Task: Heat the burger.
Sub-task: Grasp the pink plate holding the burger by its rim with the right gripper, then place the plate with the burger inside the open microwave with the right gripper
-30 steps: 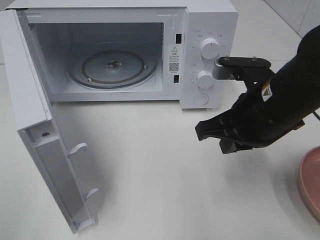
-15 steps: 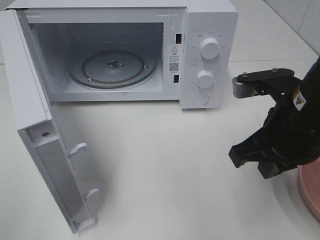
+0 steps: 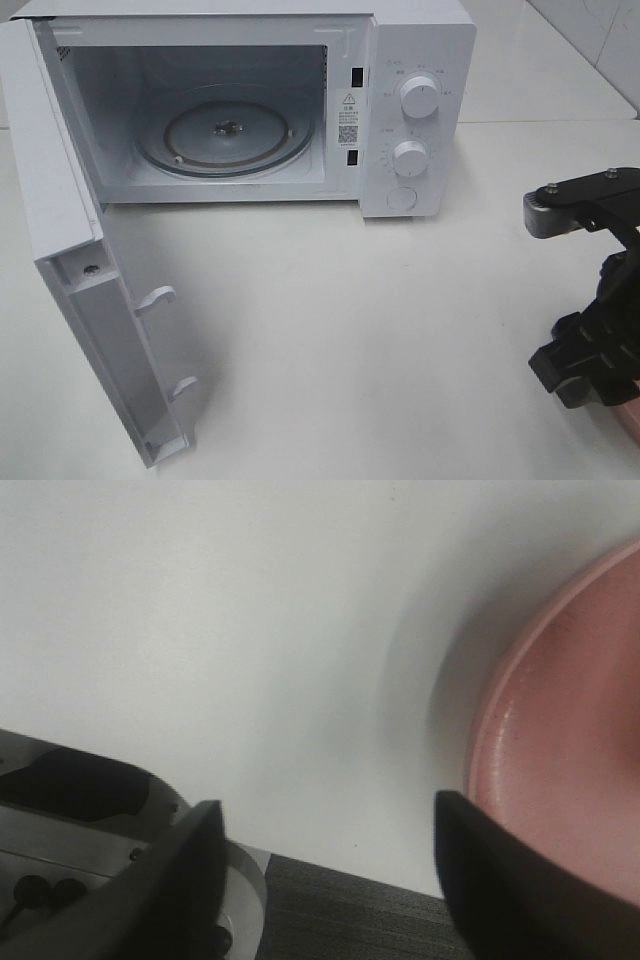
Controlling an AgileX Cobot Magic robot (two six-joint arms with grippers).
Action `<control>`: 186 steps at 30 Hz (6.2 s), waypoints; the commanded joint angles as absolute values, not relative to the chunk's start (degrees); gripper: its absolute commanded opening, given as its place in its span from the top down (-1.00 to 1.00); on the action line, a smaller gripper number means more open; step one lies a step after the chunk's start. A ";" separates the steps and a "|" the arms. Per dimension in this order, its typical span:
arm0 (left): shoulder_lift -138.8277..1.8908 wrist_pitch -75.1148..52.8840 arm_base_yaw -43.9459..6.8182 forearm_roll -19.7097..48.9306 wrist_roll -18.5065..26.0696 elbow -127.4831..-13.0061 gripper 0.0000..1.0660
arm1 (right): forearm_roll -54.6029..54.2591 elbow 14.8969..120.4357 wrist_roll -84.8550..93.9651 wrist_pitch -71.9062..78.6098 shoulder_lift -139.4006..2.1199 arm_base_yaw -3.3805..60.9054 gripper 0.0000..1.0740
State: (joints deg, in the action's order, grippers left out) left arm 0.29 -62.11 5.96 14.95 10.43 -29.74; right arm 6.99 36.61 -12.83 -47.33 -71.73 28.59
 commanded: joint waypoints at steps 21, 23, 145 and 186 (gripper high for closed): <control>1.26 -61.42 6.07 15.07 10.37 -29.56 -0.88 | 9.74 35.01 -11.57 -41.31 -76.09 16.10 -0.69; 1.26 -61.42 6.07 15.07 10.37 -29.56 -0.88 | 10.08 35.01 -11.57 -40.45 -77.35 16.10 -0.69; 1.26 -61.42 6.07 15.07 10.37 -29.56 -0.88 | 36.90 31.34 -43.77 -41.02 -91.33 27.67 1.00; 1.26 -61.42 6.07 15.07 10.37 -29.56 -0.88 | 41.25 31.34 -37.13 -57.98 -78.44 53.46 1.00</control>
State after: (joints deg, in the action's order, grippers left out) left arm 0.29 -62.11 5.96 14.95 10.43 -29.74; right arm 38.16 31.28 -38.73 -55.86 -79.18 51.68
